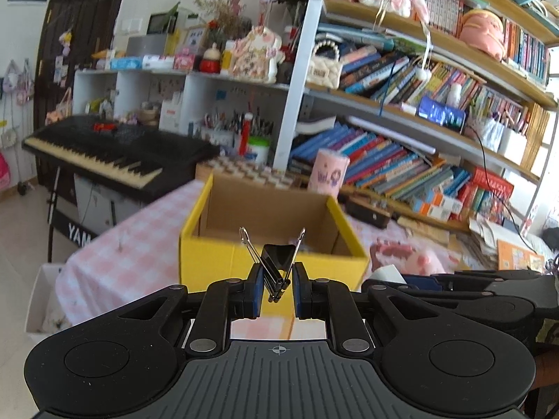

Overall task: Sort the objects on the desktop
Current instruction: 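Lower the charger and binder clip into the yellow box and open both tools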

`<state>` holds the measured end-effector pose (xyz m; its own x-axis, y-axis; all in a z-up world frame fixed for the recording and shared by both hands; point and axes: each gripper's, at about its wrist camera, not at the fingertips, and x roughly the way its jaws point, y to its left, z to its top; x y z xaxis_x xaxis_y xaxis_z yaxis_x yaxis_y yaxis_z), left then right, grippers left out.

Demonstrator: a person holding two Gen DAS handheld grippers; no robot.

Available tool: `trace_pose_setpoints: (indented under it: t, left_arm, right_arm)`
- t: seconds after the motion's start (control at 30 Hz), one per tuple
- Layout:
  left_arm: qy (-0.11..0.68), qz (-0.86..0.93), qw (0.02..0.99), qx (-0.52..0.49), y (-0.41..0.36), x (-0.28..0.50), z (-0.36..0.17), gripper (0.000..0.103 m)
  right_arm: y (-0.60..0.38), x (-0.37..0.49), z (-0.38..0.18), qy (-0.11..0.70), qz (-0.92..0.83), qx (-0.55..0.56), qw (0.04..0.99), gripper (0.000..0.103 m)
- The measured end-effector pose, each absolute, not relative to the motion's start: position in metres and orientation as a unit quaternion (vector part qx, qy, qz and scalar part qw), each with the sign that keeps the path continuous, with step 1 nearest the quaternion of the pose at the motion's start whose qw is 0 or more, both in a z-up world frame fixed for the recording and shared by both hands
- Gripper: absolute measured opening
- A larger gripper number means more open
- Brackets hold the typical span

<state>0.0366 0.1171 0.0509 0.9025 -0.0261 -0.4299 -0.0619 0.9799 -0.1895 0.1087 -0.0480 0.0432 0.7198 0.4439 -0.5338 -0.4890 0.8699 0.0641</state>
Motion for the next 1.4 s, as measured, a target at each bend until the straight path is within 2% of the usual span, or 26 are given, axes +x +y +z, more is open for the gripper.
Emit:
trace_pose_setpoints:
  t: [0.2, 0.5, 1.07, 1.4]
  left_arm:
    - [0.206, 0.014, 0.974, -0.089, 0.117, 0.077, 0.062, 0.015]
    - [0.222, 0.033, 0.972, -0.074, 0.116, 0.138, 0.055, 0.015]
    - [0.327, 0.059, 0.94, -0.077, 0.117, 0.201, -0.002, 0.015]
    - [0.351, 0.057, 0.933, -0.058, 0.114, 0.215, -0.009, 0.015]
  right_arm:
    - [-0.043, 0.152, 0.058, 0.252, 0.268, -0.047, 0.929, 0.025]
    - [-0.033, 0.22, 0.052, 0.258, 0.288, -0.072, 0.92, 0.025]
    - [0.004, 0.278, -0.005, 0.335, 0.341, -0.17, 0.862, 0.025]
    - [0.014, 0.301, -0.02, 0.387, 0.361, -0.196, 0.825, 0.025]
